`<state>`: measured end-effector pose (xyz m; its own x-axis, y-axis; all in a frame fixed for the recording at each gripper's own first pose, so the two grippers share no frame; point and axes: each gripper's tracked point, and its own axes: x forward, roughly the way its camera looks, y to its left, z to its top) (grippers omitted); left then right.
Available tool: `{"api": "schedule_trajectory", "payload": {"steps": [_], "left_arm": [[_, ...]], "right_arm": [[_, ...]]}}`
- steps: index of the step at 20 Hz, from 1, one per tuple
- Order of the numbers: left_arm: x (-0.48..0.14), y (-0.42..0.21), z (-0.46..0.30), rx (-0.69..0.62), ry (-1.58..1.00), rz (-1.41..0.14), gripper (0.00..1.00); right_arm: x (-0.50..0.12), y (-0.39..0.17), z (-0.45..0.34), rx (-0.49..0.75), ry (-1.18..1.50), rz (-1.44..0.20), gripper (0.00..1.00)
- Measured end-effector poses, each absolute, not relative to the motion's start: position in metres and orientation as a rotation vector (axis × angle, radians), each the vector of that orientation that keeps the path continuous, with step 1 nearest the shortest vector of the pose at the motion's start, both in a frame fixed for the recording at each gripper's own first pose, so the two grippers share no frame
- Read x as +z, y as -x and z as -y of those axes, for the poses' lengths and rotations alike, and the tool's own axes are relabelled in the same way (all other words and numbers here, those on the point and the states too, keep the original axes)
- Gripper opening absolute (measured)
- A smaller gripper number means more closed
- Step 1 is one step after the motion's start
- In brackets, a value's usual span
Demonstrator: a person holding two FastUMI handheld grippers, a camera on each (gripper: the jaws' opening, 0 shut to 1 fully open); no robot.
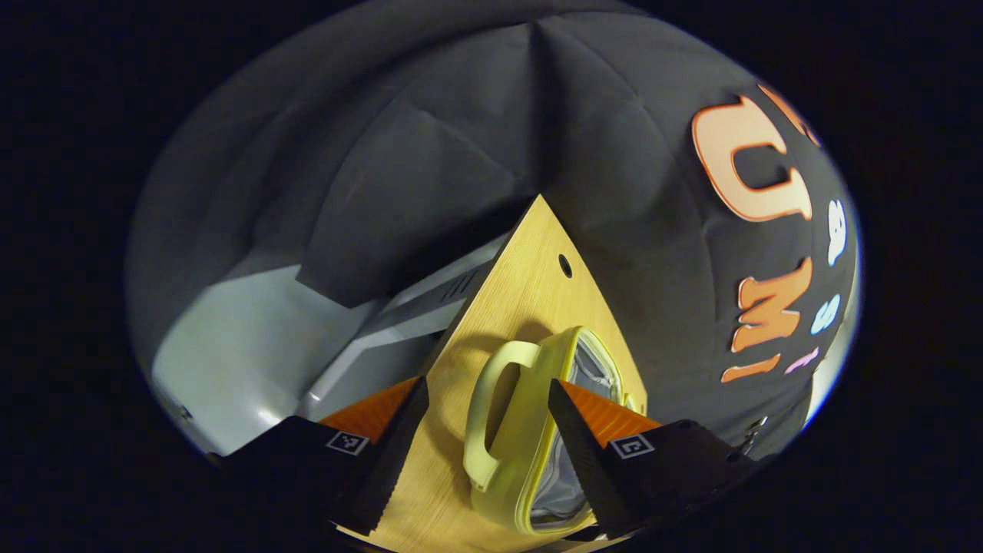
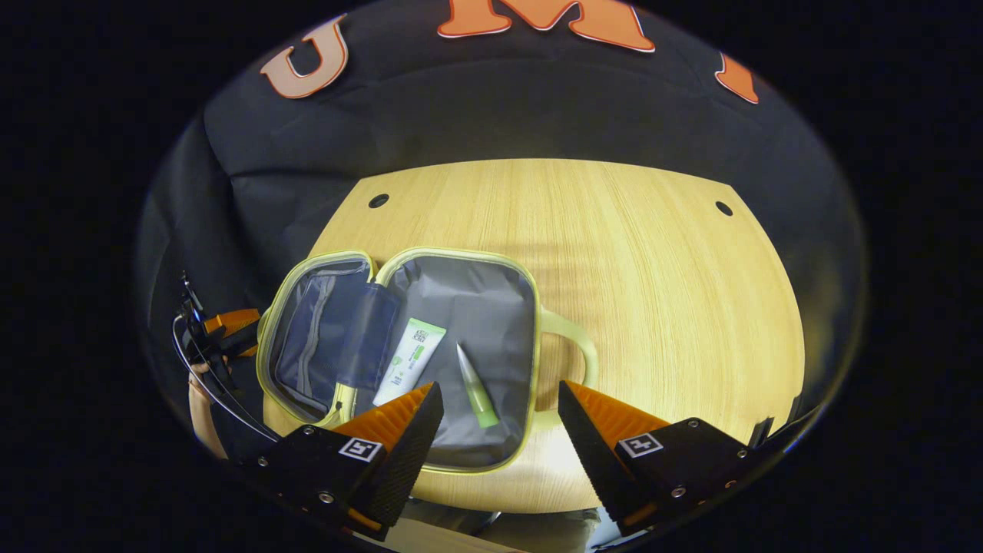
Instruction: First open the suitcase, pack the skin care products into it, and then close the suitcase.
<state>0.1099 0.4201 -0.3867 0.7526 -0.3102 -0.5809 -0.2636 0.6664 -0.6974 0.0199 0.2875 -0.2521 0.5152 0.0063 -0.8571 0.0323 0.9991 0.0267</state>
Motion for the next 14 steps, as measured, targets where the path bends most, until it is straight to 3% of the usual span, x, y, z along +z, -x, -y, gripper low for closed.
{"api": "schedule_trajectory", "payload": {"steps": [3,4,7,8,9,14], "left_arm": [[-0.398,-0.114,-0.408,-0.059,0.904,-0.757,0.95],[-0.405,-0.118,-0.413,-0.028,0.882,-0.759,0.87],[-0.409,-0.111,-0.41,0.024,0.934,-0.821,0.24],[-0.39,-0.091,-0.418,0.046,0.946,-0.835,0.23],[-0.406,-0.11,-0.413,0.052,0.927,-0.832,0.13],[-0.373,-0.109,-0.399,0.09,0.703,-0.856,0.13]], "right_arm": [[-0.254,-0.017,-0.281,-0.035,-0.059,-1.037,0.96],[-0.254,-0.016,-0.279,-0.039,-0.058,-1.04,0.96],[-0.257,-0.013,-0.279,-0.033,-0.061,-1.045,0.96],[-0.257,-0.013,-0.279,-0.03,-0.062,-1.046,0.96],[-0.259,-0.014,-0.279,-0.024,-0.064,-1.047,0.96],[-0.248,-0.026,-0.274,-0.008,-0.076,-0.998,0.96]]}}
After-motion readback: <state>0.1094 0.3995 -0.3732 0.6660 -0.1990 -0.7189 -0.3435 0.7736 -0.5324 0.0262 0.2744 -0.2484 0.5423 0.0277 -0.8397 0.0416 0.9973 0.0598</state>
